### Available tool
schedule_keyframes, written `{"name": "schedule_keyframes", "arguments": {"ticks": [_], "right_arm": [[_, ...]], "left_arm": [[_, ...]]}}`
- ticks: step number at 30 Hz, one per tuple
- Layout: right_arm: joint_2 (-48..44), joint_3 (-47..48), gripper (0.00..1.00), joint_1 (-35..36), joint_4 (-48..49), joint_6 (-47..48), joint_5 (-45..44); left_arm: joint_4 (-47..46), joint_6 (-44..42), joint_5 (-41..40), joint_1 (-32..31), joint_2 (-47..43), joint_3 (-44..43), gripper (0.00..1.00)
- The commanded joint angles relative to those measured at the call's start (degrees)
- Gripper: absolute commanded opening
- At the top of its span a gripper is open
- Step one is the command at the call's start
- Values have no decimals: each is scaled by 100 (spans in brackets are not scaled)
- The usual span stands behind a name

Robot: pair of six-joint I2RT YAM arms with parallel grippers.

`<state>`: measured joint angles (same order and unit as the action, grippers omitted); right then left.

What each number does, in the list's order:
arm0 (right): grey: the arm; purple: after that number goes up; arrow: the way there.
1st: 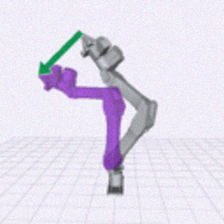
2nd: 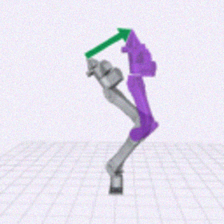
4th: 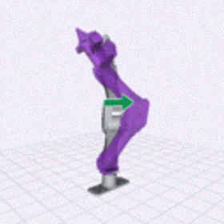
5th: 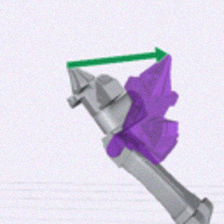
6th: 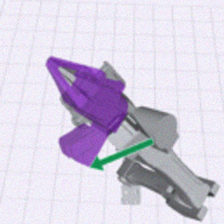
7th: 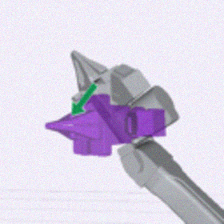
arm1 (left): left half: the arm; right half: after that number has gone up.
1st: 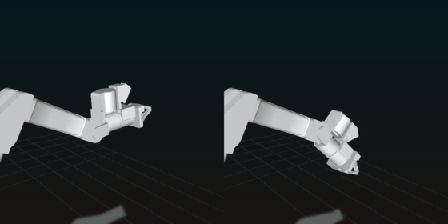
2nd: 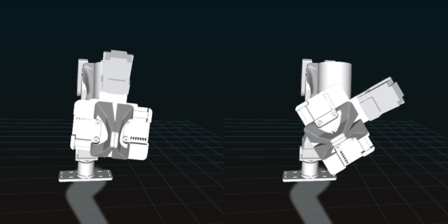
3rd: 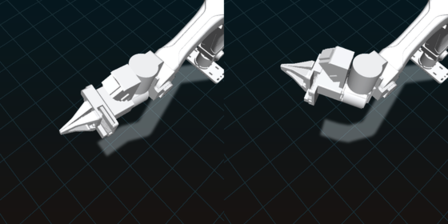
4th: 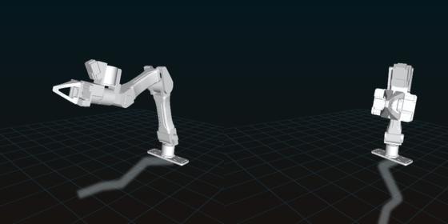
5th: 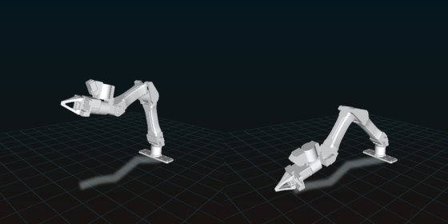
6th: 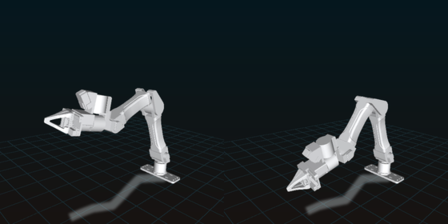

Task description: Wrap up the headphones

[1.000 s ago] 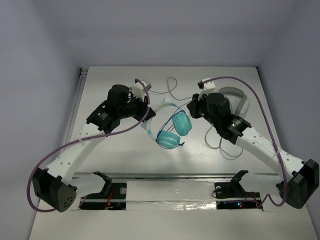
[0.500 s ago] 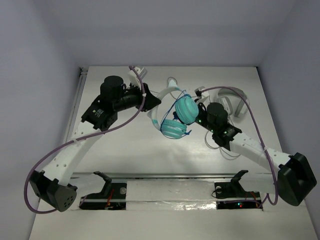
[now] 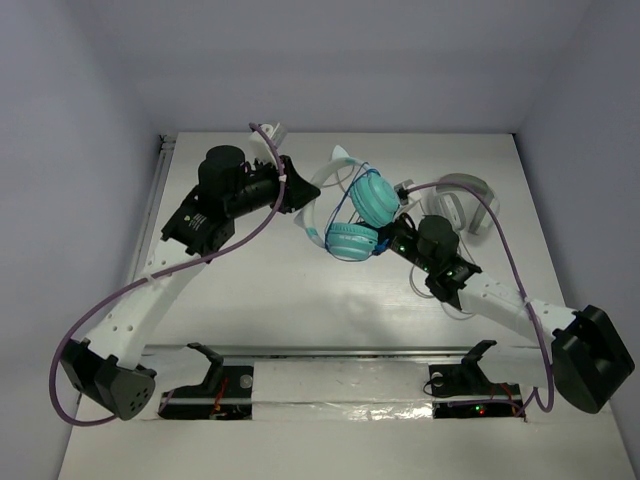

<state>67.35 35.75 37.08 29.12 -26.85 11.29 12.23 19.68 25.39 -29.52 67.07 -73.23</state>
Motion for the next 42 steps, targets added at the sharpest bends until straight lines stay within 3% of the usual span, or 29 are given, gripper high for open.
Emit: {"name": "schedule_keyframes", "arguments": {"ticks": [1,4,8,10,12,16,19,21,24,26,35,42], "right_arm": [[-82,-94,35,-43,488,-75,23],[-73,-121,31,-43,577,-118,-39],[-3,-103,34,-43,708,-189,-22],[23,-112,26,-43,814,-189,-74],[32,-112,8,-43,858,-232,-74],[138,-112,3,-43,998,-417,189],[287,-199,2,-43,1200,-680,391],[409,-304,2,-43,1454,-908,479],[620,-445,2,-43,1701,-1531,593],[665,-507,2,-43,1763,-1796,559],[998,-736,3,-43,2694,-3686,804],[1386,-429,5,-43,3582,-4592,1674]], "left_arm": [[-731,414,37,16,-71,-385,0],[-783,475,19,16,-80,-367,0],[-915,598,89,16,-97,-341,0],[-959,642,63,16,-97,-306,0],[-1108,747,-42,16,-141,-245,0],[-1635,1256,-174,16,-177,106,0],[-2294,1932,-709,16,-220,614,0],[-2776,2458,-1526,16,-308,1002,0],[-3698,3083,-1914,87,-160,1451,0],[-3771,3260,-2255,87,-28,1531,0],[-4044,3201,-4039,34,561,1584,0],[-4132,2998,-4507,-124,957,1645,0]]}}
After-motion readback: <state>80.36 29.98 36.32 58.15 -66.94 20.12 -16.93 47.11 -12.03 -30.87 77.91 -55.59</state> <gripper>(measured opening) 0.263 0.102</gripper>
